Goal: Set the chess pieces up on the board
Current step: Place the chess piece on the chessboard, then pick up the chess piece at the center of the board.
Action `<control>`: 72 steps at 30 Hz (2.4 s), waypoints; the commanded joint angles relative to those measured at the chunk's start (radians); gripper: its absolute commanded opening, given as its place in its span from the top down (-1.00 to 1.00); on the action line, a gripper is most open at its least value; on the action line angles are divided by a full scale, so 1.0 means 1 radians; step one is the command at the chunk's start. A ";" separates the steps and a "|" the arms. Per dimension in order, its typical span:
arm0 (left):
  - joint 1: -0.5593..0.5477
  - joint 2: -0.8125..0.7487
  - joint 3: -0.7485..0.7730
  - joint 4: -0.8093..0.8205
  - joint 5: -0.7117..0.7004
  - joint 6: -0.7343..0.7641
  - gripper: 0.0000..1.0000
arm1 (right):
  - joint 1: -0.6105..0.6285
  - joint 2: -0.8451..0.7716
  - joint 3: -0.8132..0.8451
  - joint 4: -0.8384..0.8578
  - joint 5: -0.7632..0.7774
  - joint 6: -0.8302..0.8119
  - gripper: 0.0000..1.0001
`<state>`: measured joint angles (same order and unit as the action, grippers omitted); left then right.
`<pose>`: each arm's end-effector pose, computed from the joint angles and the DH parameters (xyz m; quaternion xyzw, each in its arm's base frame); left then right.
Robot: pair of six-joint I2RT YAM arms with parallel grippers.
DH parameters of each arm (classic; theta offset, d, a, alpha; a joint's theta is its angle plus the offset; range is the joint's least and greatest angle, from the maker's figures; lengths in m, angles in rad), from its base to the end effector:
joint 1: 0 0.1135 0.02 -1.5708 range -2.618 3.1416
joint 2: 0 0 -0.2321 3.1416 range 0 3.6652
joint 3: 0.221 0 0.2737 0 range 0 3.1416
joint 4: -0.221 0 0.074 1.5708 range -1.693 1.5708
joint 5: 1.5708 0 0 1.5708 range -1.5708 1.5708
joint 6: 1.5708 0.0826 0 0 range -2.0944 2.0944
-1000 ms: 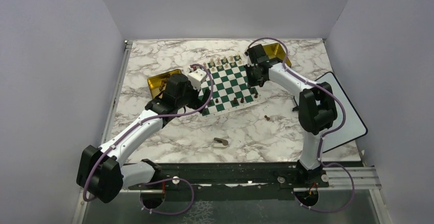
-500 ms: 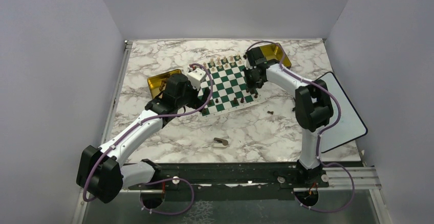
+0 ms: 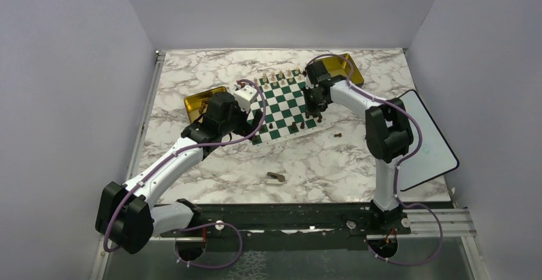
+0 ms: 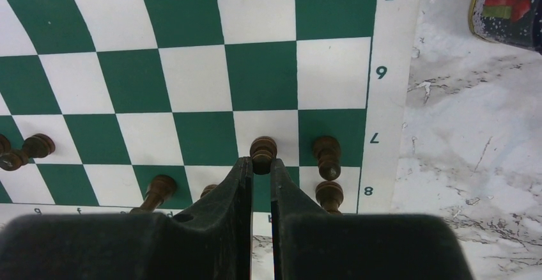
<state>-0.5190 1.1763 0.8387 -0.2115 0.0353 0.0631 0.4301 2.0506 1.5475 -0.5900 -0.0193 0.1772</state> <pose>0.2905 -0.1693 0.2142 0.2586 0.8330 -0.1255 0.4727 0.4193 0.1941 0.1041 -0.1248 0.9635 0.0797 0.2229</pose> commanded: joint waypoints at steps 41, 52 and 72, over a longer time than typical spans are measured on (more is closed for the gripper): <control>0.002 -0.025 -0.006 0.011 -0.012 0.001 -0.98 | 0.018 0.045 0.071 -0.040 0.043 0.005 0.42; 0.002 -0.030 -0.010 0.012 -0.019 -0.003 -0.98 | 0.019 -0.022 0.141 -0.036 -0.011 -0.002 0.24; 0.002 -0.069 -0.016 0.029 0.018 -0.025 -0.98 | 0.015 -0.518 -0.417 0.071 0.240 -0.341 0.27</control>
<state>-0.5190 1.1469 0.8333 -0.2111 0.0376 0.0521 0.4438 1.6196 1.2556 -0.5491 0.1249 -0.0261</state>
